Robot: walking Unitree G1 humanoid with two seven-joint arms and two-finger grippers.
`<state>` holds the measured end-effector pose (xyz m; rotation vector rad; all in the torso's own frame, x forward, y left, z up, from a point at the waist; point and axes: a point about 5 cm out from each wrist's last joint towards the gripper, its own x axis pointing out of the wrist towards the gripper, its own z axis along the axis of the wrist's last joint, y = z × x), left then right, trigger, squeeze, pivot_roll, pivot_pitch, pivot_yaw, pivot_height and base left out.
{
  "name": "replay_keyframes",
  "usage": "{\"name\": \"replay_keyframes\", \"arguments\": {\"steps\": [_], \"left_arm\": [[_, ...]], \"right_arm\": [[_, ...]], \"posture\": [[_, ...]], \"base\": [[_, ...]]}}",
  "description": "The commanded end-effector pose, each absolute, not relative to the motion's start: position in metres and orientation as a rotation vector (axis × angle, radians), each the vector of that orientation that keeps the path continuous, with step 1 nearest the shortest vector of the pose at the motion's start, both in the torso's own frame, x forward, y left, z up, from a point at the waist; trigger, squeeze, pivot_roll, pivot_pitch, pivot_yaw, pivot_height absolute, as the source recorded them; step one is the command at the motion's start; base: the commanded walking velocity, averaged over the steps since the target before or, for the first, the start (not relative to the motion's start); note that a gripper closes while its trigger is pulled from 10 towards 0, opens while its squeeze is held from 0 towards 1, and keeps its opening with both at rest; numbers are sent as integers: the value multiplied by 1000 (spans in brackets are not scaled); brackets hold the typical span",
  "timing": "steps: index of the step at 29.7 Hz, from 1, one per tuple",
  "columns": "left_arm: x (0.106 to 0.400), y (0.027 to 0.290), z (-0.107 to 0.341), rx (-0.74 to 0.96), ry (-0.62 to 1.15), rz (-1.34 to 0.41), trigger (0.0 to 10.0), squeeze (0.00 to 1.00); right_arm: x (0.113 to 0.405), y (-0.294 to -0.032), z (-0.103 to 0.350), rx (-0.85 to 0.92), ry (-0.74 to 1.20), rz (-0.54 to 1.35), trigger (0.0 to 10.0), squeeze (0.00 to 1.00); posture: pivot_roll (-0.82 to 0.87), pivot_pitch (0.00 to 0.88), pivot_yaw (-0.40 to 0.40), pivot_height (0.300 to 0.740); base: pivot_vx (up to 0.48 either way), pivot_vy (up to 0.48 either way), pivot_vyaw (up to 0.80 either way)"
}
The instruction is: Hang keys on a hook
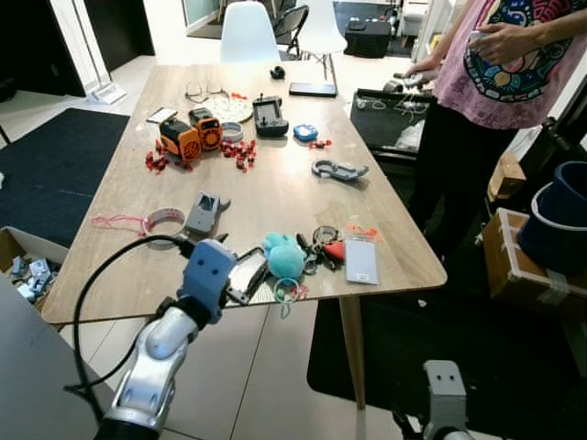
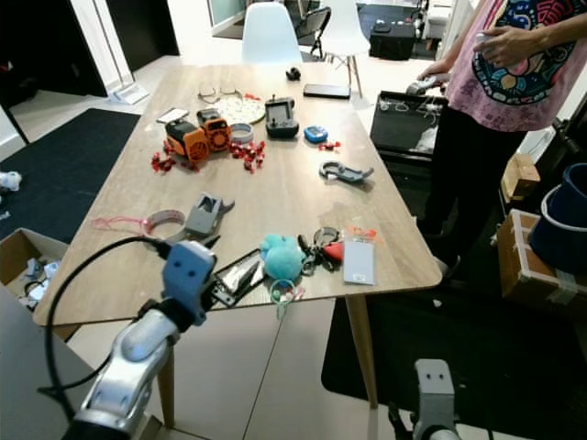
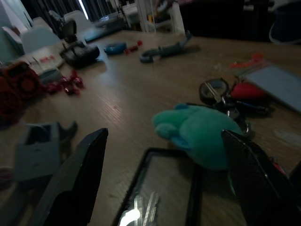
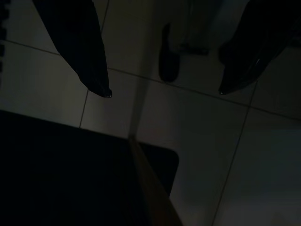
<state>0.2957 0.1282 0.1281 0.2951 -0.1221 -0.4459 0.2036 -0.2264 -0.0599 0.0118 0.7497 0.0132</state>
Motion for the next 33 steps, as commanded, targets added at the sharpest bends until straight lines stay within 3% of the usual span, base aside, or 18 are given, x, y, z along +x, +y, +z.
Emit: {"name": "replay_keyframes", "arguments": {"steps": [1,17,24,25,27,28,30,33], "left_arm": [[301,126,117,322,-41,-411,10000,0],[312,135,112,308,64,-298,10000,0],[299,140,107,262,76,-472,10000,0],[299,143,106,264,87,-463,8353,0],[298,145,105,265,94,-456,8353,0],[298,146,105,259,99,-447,6667,0],[299,148,104,252,110,-419,4667,0],[301,152,102,246,123,-382,4157,0]], "right_arm": [[198,-222,-65,13,784,22,10000,0],[199,-211,-67,9,787,52,10000,0],[200,-210,-66,10,784,56,10000,0],[200,-211,-66,9,783,56,10000,0],[200,-211,-66,8,783,56,10000,0],[200,-211,-66,8,783,56,10000,0],[200,-212,-66,8,781,55,10000,0],[200,-212,-66,7,780,54,10000,0]], "posture": [[29,96,-12,740],[32,99,-7,740],[32,102,-9,740],[33,101,-10,740],[33,101,-10,740],[34,100,-11,740],[34,100,-11,740],[32,97,-11,740]], "base": [[0,0,0],[0,0,0],[0,0,0],[0,0,0],[0,0,0],[0,0,0],[0,0,0],[0,0,0]]}}
